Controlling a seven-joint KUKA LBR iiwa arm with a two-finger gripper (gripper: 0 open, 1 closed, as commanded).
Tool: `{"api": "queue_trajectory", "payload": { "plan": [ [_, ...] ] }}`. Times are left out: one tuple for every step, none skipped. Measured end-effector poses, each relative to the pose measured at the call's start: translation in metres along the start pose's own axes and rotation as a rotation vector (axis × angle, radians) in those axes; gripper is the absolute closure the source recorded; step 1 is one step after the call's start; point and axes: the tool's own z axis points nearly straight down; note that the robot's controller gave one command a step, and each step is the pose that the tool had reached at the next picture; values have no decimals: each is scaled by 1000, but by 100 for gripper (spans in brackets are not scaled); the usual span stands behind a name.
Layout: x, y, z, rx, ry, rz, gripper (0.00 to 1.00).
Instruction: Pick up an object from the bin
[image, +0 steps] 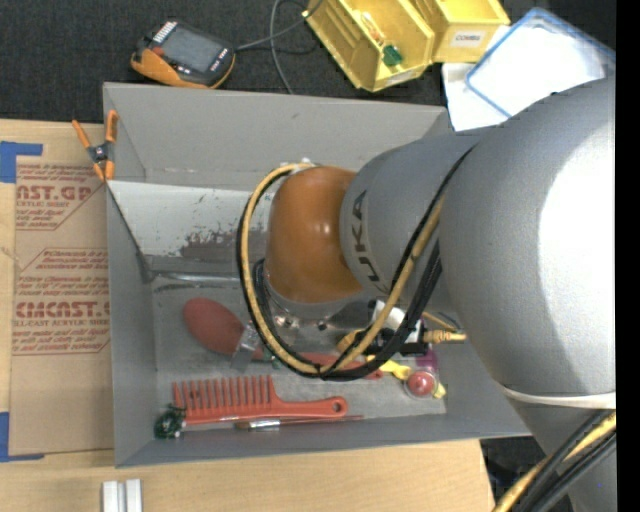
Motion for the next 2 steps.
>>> {"api": "queue_trajectory", "payload": {
  "plan": [
    [1, 0, -19, 2, 2, 0, 100],
    [1, 0, -33, 1, 3, -1, 100]
  ]
}}
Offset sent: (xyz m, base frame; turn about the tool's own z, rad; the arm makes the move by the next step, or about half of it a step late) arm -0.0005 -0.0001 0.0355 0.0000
